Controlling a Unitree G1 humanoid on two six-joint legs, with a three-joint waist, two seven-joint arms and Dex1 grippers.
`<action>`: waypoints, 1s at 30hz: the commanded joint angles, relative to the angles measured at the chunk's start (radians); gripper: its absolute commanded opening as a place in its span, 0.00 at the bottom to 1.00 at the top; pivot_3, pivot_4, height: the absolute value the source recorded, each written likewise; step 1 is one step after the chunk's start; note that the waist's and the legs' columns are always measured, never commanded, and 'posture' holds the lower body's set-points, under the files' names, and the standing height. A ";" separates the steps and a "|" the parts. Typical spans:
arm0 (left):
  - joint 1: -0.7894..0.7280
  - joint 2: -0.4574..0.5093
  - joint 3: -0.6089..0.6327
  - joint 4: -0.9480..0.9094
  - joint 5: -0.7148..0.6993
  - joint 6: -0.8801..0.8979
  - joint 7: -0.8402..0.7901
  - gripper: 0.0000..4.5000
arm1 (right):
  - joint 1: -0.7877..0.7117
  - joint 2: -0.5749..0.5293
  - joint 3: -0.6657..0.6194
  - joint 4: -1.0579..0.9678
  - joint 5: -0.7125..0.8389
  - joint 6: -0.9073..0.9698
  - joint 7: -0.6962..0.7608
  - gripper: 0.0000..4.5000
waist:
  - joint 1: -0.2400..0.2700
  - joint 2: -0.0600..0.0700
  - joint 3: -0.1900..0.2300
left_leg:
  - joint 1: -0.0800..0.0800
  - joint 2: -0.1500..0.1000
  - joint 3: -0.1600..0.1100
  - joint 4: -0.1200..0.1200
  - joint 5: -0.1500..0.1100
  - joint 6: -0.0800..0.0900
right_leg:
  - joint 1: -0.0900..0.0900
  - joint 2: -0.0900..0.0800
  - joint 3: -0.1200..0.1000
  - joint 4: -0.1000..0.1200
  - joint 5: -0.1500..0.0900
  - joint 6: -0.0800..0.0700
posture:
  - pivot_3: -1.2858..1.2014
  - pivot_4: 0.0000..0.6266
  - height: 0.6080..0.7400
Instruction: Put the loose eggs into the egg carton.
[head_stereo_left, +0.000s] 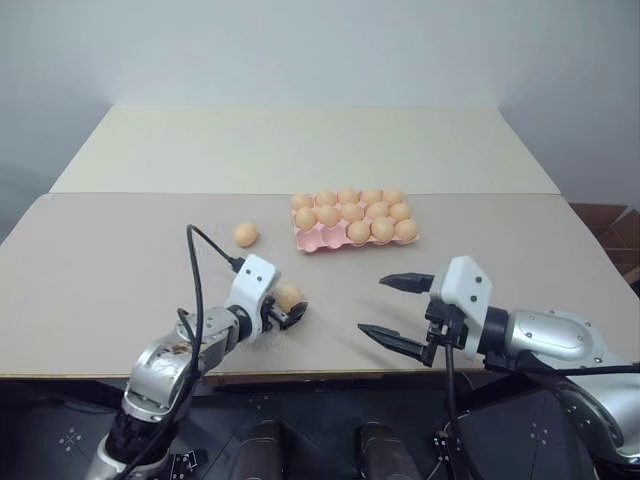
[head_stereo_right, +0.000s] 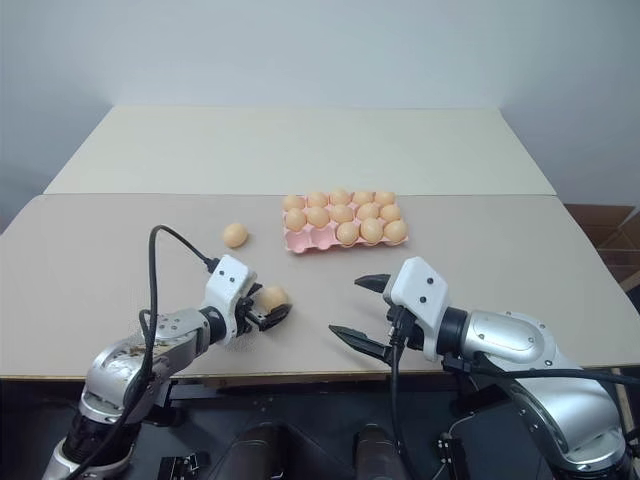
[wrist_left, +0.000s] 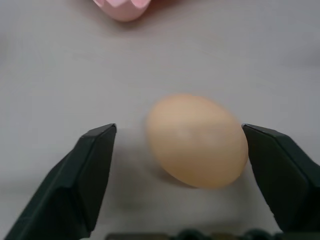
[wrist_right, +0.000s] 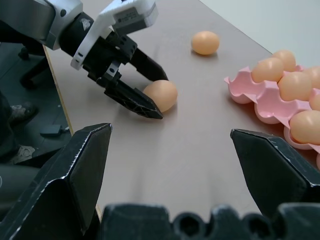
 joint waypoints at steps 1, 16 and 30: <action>-0.012 -0.005 -0.002 -0.006 0.012 -0.040 -0.017 0.66 | -0.014 -0.014 -0.016 -0.025 -0.001 -0.033 0.000 1.00 | 0.000 0.000 0.000 | 0.000 0.000 0.000 0.000 0.000 0.000 | 0.000 0.000 0.000 0.000 0.000 0.000 | 0.52 0.24 1.00; -0.158 0.001 0.015 0.001 0.040 -0.108 -0.058 0.43 | -0.039 -0.028 -0.016 -0.004 -0.005 -0.053 0.007 1.00 | 0.006 0.000 0.000 | 0.000 0.000 0.000 0.000 0.000 0.000 | 0.000 -0.001 -0.001 0.000 0.000 0.000 | 0.52 0.24 1.00; -0.463 -0.097 -0.136 0.519 0.221 -0.439 -0.185 0.43 | -0.218 0.109 0.117 0.095 -0.171 0.102 -0.259 1.00 | 0.011 0.000 0.000 | -0.003 -0.001 0.000 0.000 0.000 0.000 | -0.002 -0.001 -0.002 -0.001 0.000 0.001 | 0.52 0.24 1.00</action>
